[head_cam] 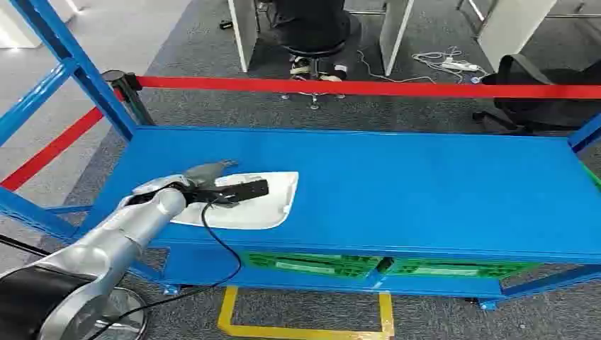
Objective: Take the parts from the cabinet and place them on the table.
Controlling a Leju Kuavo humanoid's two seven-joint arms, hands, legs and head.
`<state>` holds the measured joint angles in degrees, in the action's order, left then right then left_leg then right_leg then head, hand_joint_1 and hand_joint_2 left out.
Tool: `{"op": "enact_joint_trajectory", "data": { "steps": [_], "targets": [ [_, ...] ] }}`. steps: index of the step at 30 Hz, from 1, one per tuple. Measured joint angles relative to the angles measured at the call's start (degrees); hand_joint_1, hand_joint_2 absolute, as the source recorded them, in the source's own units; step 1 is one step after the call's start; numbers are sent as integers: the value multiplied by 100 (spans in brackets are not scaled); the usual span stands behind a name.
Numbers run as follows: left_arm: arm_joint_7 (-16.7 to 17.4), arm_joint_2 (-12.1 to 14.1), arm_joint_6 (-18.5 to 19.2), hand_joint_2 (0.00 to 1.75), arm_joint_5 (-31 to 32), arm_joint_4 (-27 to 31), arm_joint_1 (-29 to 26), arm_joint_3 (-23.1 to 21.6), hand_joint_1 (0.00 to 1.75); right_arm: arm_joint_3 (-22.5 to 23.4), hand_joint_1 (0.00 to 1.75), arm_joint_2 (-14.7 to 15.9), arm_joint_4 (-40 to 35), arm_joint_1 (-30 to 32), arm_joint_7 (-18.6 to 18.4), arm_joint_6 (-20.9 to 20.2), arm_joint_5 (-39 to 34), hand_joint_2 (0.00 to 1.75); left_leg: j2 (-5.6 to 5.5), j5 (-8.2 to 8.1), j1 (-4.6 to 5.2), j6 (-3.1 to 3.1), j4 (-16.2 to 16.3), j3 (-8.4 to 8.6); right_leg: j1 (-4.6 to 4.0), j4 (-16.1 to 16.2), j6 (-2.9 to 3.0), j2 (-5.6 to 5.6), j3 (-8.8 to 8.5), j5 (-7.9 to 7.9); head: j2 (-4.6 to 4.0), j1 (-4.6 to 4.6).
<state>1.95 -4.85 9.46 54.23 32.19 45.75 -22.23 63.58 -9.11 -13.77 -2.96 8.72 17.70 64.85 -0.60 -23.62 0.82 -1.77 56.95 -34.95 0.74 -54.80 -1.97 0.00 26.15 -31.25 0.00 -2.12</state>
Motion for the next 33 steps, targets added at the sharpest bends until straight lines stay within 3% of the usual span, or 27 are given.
{"op": "enact_joint_trajectory", "data": {
  "steps": [3,4,5,6,7,17,22,27,33],
  "targets": [
    [13,9,41,175,-24,-48,28,11,0,-4,0,2,-2,1,-31,13,26,175,0,0,0,0,0,4,0,0,0,0,-4,0,0,0],
    [17,15,63,175,-28,-57,35,13,9,-4,0,2,0,0,-31,15,44,175,0,0,0,0,0,6,0,0,0,0,-7,0,0,-2],
    [17,15,77,175,-33,-66,40,15,49,-4,0,4,0,0,-31,17,55,175,0,0,0,0,0,7,0,0,0,0,-7,0,0,0],
    [18,17,79,175,-35,-76,46,17,150,-7,0,2,-2,1,-31,24,63,175,0,0,0,0,0,8,0,0,0,0,-9,0,0,-2],
    [17,17,79,175,-44,-87,49,17,175,-7,0,4,0,1,-33,31,72,175,0,0,0,0,0,9,0,0,0,0,-9,0,0,0],
    [-9,22,-61,175,-140,-107,68,26,175,-13,0,4,0,4,-101,92,131,175,0,0,0,0,0,22,0,0,0,0,-18,0,0,0],
    [-201,-55,-409,175,-477,-59,-21,158,175,-33,0,2,0,8,-177,105,186,175,0,0,0,0,0,23,0,0,0,-1,-17,0,0,0],
    [-483,-162,-547,175,-910,180,-213,346,175,-33,0,2,0,11,-184,111,216,175,0,0,0,0,0,22,1,0,0,2,-17,0,0,0],
    [-771,-295,-730,175,-1423,863,-518,581,175,-31,0,0,0,11,-170,138,238,175,0,-1,1,0,0,21,1,1,0,2,-16,0,0,-2]
  ]
}}
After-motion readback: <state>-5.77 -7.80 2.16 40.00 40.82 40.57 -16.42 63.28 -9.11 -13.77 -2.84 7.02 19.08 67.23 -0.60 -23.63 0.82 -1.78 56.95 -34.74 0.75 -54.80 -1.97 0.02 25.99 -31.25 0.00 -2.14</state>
